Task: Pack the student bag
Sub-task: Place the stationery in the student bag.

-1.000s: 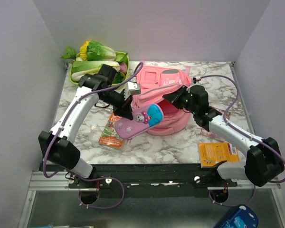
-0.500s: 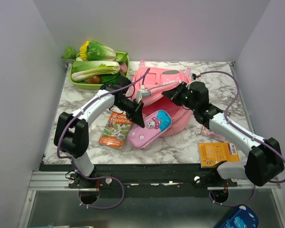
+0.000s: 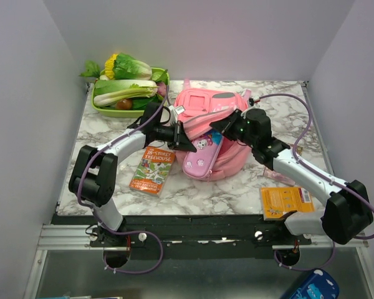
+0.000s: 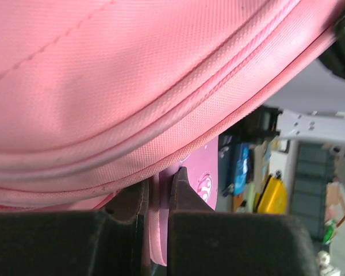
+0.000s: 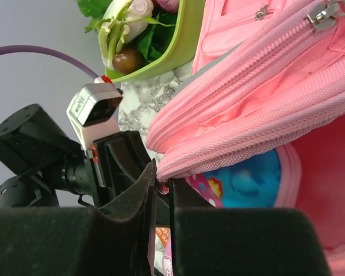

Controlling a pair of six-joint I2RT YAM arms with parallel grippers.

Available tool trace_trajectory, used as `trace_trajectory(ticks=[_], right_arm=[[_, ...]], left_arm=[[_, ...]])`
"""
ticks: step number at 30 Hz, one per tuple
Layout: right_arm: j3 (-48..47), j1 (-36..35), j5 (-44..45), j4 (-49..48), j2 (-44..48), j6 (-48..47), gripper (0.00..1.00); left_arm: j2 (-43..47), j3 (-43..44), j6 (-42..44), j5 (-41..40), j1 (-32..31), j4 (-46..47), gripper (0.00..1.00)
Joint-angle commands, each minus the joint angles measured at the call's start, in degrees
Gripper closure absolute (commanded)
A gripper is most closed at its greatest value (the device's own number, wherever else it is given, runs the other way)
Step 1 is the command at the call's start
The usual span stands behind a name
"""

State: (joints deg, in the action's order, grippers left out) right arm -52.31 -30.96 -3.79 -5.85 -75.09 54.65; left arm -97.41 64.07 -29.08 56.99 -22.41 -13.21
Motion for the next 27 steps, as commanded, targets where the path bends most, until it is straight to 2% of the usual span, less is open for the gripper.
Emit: trace_trajectory(ticks=[1, 3, 4, 5, 6, 7, 8, 11, 12, 15, 17, 19, 20, 22, 23, 24, 26, 27], right_arm=[[0.5, -1.2, 0.0, -3.8, 1.7, -1.1, 0.99], [0.5, -1.3, 0.0, -3.7, 1.5, -1.3, 0.99], [0.5, -1.4, 0.1, -3.7, 1.4, -1.3, 0.99], [0.5, -1.5, 0.1, -3.7, 0.8, -1.3, 0.99], [0.3, -1.6, 0.2, -3.8, 0.5, -1.3, 0.99], [-0.1, -1.6, -0.1, -3.8, 0.1, -1.2, 0.99], [-0.2, -1.6, -0.2, -3.7, -0.2, -1.2, 0.99], [-0.5, -1.6, 0.0, -3.6, -0.9, -1.0, 0.99], [-0.6, -1.7, 0.0, -3.7, -1.2, -1.0, 0.99], [-1.2, -1.6, 0.3, -3.6, -1.6, -1.2, 0.99], [-1.6, -1.6, 1.3, -3.4, -1.8, -1.5, 0.99], [-2.4, -1.6, 1.9, -2.7, -1.7, -2.0, 0.99], [-2.7, -1.7, 2.1, -2.5, -1.8, -2.2, 0.99], [-3.2, -1.6, 2.3, -2.1, -2.0, -2.4, 0.99], [-3.4, -1.6, 2.4, -2.0, -2.1, -2.4, 0.99], [-3.6, -1.6, 2.3, -2.0, -2.3, -2.3, 0.99], [-4.2, -1.6, 1.9, -2.1, -2.9, -2.2, 0.99], [-4.5, -1.6, 1.9, -2.0, -3.1, -2.2, 0.99]], left_arm=[[5.3, -3.0, -19.8, -3.7, 1.0, 23.6, 1.0], [5.2, -3.7, -25.0, -5.0, 0.9, 26.2, 0.98], [4.6, -3.8, -26.5, -6.6, 0.9, 26.4, 0.92], [4.7, -4.4, -29.3, -7.3, 0.8, 27.2, 0.63], [4.7, -5.8, -30.5, -7.6, 0.4, 30.0, 0.48], [4.5, -5.9, -30.8, -7.5, 0.2, 29.8, 0.38], [4.7, -5.7, -30.3, -7.7, -0.1, 29.0, 0.21], [5.6, -3.7, -25.2, -7.5, -0.2, 21.6, 0.01], [6.0, -2.6, -22.9, -7.4, -0.1, 17.7, 0.01], [7.4, -2.7, -20.3, -5.0, 0.1, 14.2, 0.01], [8.5, -2.1, -14.3, -2.7, 0.1, 10.9, 0.01], [9.9, 0.9, -4.6, -1.4, 0.1, -0.8, 0.01], [10.7, 1.5, 4.6, -1.3, -0.1, -4.2, 0.02], [13.4, 2.1, 12.1, 2.8, -0.4, -12.6, 0.05], [14.3, 2.7, 23.3, 3.1, -1.2, -16.5, 0.07], [15.2, 3.9, 28.6, 2.7, -3.8, -24.2, 0.09], [18.3, 4.1, 38.8, -1.4, -7.8, -29.3, 0.13], [18.8, 4.1, 45.2, -2.9, -11.7, -32.5, 0.15]])
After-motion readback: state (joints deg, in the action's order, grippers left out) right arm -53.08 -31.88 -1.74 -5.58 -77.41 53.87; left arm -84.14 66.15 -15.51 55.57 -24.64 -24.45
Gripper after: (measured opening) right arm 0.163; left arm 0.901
